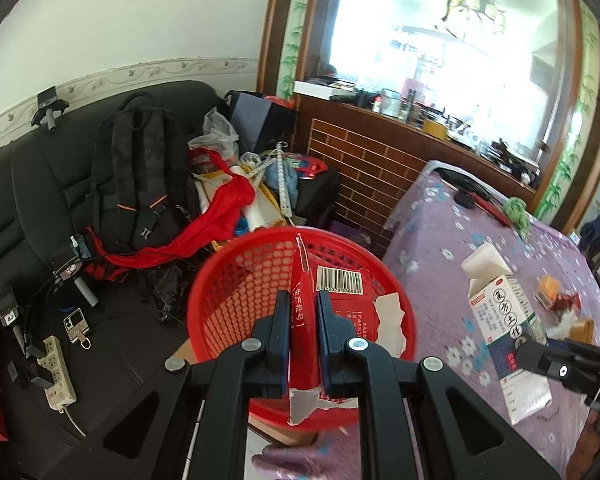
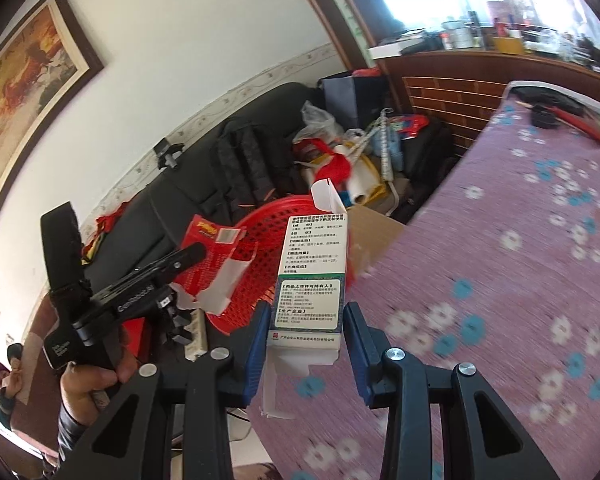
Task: Collect trash
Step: 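Lower the wrapper and medicine box into the wastebasket with both tools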
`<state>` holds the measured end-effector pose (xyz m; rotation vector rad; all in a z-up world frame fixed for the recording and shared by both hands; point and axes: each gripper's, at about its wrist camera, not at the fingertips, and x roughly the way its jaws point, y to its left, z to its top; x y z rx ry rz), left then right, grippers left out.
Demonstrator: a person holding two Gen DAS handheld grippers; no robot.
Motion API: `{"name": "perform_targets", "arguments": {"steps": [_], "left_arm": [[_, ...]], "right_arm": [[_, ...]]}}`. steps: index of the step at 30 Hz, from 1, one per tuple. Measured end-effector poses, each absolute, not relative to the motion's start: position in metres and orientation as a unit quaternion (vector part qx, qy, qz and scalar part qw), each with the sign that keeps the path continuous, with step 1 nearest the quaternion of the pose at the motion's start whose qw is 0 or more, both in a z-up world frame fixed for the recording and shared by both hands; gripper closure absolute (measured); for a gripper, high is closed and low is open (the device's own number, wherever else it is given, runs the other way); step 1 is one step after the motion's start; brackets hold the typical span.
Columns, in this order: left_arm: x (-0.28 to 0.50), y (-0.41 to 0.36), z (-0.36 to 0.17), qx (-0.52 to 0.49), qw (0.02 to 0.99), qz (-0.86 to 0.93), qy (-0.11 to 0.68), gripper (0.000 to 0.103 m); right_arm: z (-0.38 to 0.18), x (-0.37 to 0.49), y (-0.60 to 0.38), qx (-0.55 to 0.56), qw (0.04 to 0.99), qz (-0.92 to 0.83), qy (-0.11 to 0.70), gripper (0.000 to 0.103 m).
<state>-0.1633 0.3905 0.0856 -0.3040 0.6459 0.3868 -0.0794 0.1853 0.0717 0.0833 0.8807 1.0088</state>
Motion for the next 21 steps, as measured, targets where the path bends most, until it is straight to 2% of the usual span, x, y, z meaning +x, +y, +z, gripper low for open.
{"name": "perform_targets", "arguments": {"steps": [21], "left_arm": [[-0.131,0.421,0.058,-0.138,0.906,0.199,0.348,0.089]], "right_arm": [[0.052,-0.058,0.272,0.045,0.757,0.489,0.431,0.063]]}}
